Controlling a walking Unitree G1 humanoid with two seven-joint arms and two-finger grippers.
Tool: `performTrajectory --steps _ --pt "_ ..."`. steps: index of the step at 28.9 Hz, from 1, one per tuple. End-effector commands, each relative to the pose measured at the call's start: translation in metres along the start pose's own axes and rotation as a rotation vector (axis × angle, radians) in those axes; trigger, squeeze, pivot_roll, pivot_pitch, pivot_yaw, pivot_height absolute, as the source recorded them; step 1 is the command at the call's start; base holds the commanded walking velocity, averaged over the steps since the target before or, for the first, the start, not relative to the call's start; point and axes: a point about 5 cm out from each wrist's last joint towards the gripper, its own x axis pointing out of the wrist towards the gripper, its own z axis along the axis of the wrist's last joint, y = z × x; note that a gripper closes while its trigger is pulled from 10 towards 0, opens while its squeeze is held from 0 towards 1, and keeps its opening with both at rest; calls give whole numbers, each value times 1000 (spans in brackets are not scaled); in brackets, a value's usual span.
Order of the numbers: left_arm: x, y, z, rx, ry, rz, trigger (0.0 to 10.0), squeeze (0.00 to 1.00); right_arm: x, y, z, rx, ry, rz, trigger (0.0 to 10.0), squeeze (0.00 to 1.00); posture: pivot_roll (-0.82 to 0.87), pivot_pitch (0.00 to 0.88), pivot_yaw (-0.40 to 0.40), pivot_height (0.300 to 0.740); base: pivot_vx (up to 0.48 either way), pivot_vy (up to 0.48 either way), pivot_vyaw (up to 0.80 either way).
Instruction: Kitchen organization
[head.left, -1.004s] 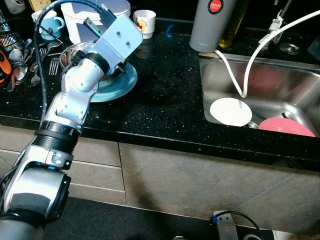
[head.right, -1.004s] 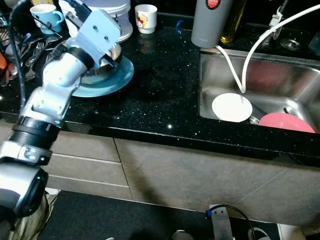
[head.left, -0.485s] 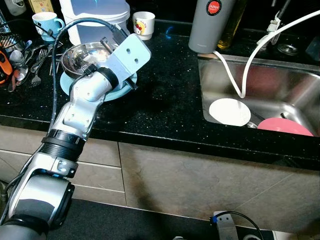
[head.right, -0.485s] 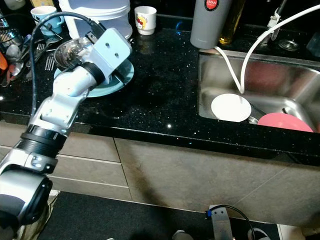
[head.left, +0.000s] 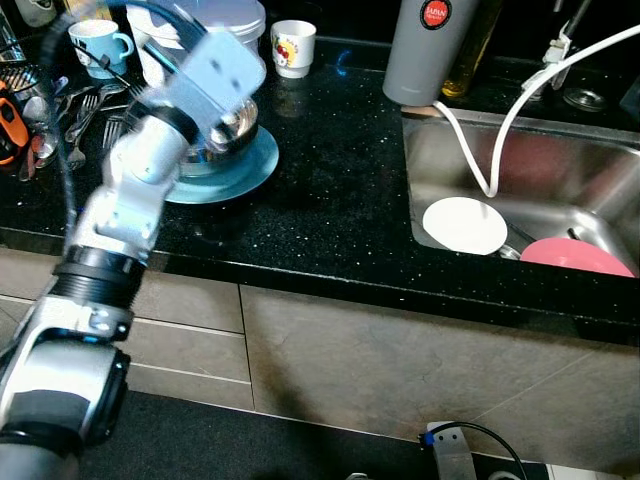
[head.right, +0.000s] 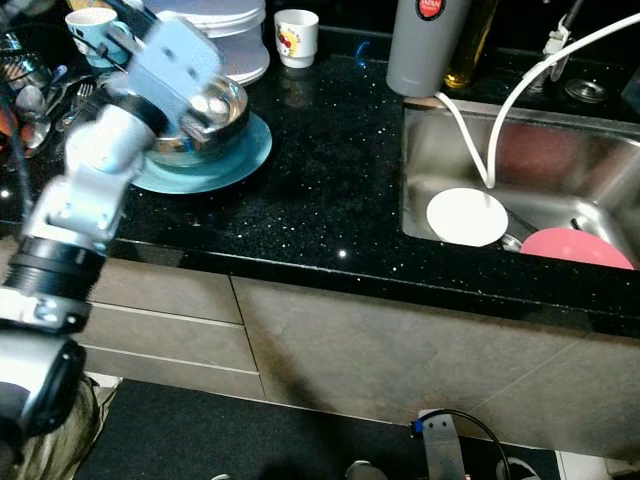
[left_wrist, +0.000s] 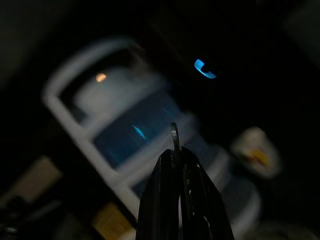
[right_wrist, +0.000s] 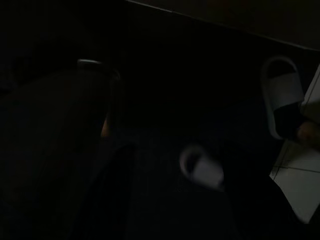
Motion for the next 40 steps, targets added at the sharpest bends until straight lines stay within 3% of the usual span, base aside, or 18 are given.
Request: performTrajectory --steps 1,5,12,15,18,22,23,25,26,27,28,30,34,40 --pt "1 8 9 25 -49 25 0 0 -1 -1 -7 -6 21 -3 10000 0 31 155 -17 740 0 0 0" --pt "3 14 18 9 -104 69 0 0 -1 -1 -7 -7 20 -2 10000 0 31 155 -17 740 0 0 0" --pt "2 6 15 11 -88 57 0 0 -1 -1 -7 -6 20 -2 10000 0 28 157 -17 740 0 0 0" --pt "2 4 15 -55 -91 62 0 0 -1 -1 -7 -6 20 -3 10000 0 28 158 -17 740 0 0 0" --pt "4 6 18 -257 -111 65 0 0 -1 -1 -7 -7 21 -2 10000 0 28 159 -17 740 0 0 0" --pt "4 -4 38 -647 -218 -51 0 0 -1 -1 -7 -10 22 -2 10000 0 30 159 -18 740 0 0 0" --pt "3 -5 42 -710 -239 -66 0 0 -1 -1 -7 -10 22 -2 10000 0 30 159 -18 740 0 0 0" --pt "3 -5 42 -710 -239 -66 0 0 -1 -1 -7 -10 22 -2 10000 0 30 159 -18 740 0 0 0" --pt "2 -6 50 -792 -276 -90 3765 0 -1 -1 -7 -9 22 -2 10000 0 28 158 -18 740 0 0 0" --pt "1 -4 60 -904 -330 -113 10000 0 -1 -1 -7 -12 22 2 10000 0 27 156 -17 740 0 0 -681" --pt "-1 2 72 -1031 -411 -149 10000 0 -1 0 -8 -7 24 7 10000 0 28 152 -16 740 0 0 -800" --pt "-1 2 72 -1031 -411 -149 10000 0 -1 0 -8 -7 24 7 10000 0 28 152 -16 740 0 0 -800" --pt "-6 15 82 -1196 -527 -177 10000 0 -1 0 -8 -5 26 14 10000 0 33 141 -17 740 0 0 -800" --pt "-11 20 79 -1261 -548 -193 10000 0 -1 1 -8 -6 27 17 10000 0 35 128 -16 740 0 0 -800"
